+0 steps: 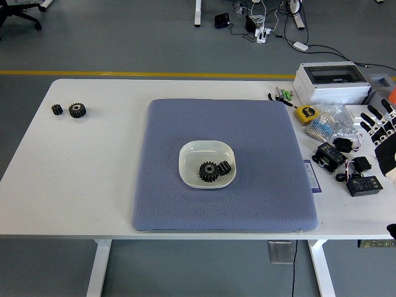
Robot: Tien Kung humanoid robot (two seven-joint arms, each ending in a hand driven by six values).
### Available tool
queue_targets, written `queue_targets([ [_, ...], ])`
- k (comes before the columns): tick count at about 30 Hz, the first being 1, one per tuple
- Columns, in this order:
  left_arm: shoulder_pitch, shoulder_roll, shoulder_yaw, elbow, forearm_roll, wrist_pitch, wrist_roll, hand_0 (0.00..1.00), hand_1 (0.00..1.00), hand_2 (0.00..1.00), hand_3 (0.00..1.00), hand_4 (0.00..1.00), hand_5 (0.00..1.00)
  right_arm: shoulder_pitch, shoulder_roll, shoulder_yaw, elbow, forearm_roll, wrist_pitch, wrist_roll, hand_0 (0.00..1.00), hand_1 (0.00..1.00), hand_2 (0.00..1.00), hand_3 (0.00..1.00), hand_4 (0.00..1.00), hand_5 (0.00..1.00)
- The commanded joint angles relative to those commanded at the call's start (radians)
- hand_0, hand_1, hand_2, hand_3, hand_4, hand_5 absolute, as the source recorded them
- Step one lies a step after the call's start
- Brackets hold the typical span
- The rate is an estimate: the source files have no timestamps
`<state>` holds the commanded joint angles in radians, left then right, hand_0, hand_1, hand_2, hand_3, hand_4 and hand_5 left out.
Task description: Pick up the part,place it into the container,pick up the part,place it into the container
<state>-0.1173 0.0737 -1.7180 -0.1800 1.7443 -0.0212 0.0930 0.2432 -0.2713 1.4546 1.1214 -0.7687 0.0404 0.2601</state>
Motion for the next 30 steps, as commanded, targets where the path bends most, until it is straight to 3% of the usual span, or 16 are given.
queue_targets([
  [10,0.002,-0.001,-0.004,0.0,0.005,0.0,0.003,0.712,0.672,0.672,0.567,0.603,0.573,-0.029,0.015,0.066,0.041,-0.033,-0.048,0.017,0.91,0.821,0.873,0.957,0.998,0.976],
  [30,0.024,-0.001,-0.017,0.0,0.015,0.001,0.005,0.712,0.672,0.671,0.567,0.602,0.572,-0.048,0.034,0.091,0.063,-0.065,-0.069,0.008,0.88,0.808,0.861,0.928,0.998,0.938],
])
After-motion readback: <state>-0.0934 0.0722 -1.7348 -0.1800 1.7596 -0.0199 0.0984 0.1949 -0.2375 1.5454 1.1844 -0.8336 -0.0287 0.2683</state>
